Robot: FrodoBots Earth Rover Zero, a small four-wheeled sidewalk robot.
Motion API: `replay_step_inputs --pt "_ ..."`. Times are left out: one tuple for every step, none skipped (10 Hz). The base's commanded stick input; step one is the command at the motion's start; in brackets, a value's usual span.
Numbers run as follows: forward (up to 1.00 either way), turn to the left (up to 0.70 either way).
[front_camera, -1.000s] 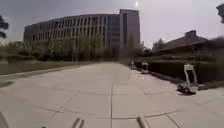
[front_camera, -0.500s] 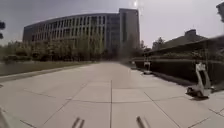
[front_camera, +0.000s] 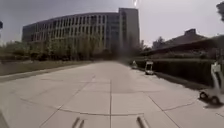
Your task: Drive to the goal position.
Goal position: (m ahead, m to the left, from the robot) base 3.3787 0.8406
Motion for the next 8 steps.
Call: replay_step_inputs --pt "0.70 0.01" --pt "0.70 0.01" --pt "0.70 0.01" --pt "0.70 0.01" --pt "0.70 0.01" --pt "0.70 0.01" --pt "0.70 0.01" --pt "0.70 0.01"
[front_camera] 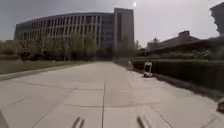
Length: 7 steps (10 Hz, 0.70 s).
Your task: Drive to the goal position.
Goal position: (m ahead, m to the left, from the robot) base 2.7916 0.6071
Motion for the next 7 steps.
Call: replay_step_inputs --pt "0.70 0.01" --pt "0.70 0.01" --pt "0.70 0.01" --pt "0.70 0.01" --pt "0.70 0.01" --pt "0.70 0.01" --pt "0.70 0.01"
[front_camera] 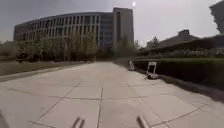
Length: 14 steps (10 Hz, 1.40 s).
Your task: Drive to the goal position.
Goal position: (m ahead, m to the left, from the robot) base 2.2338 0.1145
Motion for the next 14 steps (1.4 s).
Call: replay_step_inputs --pt "0.70 0.01" --pt "0.70 0.01" --pt "0.70 0.01" --pt "0.70 0.01" --pt "0.70 0.01" --pt "0.70 0.01" --pt "0.70 0.01" --pt "0.70 0.01" --pt "0.70 0.01" --pt "0.70 0.01" --pt "0.70 0.01" --pt "0.70 0.01" --pt "0.70 0.01" --pt "0.70 0.01"
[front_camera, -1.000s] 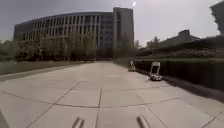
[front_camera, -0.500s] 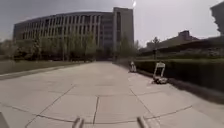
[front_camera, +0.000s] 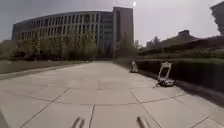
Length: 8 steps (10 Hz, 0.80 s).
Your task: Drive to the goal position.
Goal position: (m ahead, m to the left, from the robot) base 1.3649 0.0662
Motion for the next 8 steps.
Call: replay_step_inputs --pt "0.70 0.01" --pt "0.70 -0.31" --pt "0.70 -0.34" --pt "0.70 -0.10" --pt "0.70 0.01" --pt "0.70 0.01" --pt "0.70 0.01" --pt "0.70 0.06"
